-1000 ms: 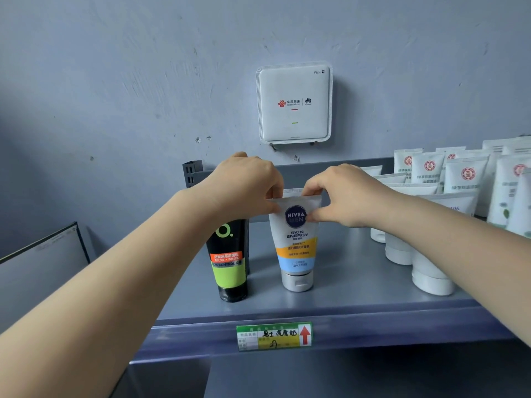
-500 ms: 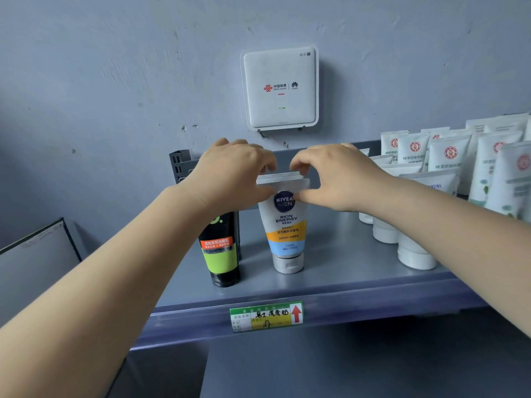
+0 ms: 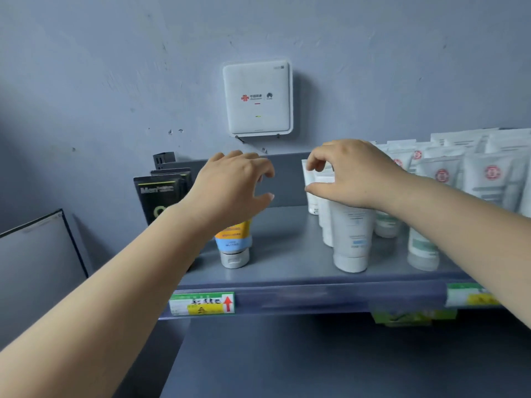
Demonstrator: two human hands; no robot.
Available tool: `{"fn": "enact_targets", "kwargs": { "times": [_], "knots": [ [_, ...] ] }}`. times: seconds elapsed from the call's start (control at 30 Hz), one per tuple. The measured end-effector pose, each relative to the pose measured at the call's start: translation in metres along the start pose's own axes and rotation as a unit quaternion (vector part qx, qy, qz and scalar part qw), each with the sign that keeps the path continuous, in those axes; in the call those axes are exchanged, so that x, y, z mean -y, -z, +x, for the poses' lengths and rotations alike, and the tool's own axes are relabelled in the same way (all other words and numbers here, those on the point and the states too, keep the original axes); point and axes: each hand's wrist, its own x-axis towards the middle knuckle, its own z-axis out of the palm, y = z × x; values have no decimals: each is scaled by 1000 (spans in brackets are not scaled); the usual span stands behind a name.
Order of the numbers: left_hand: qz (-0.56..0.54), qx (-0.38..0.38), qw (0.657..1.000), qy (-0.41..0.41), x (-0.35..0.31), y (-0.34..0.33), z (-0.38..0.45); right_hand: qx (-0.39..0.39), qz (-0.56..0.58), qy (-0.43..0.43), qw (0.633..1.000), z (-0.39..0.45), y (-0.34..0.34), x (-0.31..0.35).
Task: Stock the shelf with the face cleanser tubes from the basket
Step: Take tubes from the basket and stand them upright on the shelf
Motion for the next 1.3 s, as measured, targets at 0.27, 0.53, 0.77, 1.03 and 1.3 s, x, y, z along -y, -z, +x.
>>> {"fn": "enact_targets", "kwargs": {
  "times": [0.27, 0.53, 0.77, 1.03, 1.3],
  "knots": [
    [-117, 38, 989, 81, -66, -21, 3, -4, 69, -39, 997, -45, 14, -59],
    [-339, 66, 913, 216, -91, -43, 4, -19, 209, -135, 968, -73, -8, -59],
    [-418, 41, 881, 217, -88, -51, 10, 11, 272, -175, 946, -67, -26, -53],
    [-357, -16, 924, 136, -58, -27, 53, -19, 180, -94, 979, -33, 17, -53],
    [-259, 110, 957, 72, -46, -53, 90, 90, 31, -73, 993, -28, 11, -53]
  ]
}}
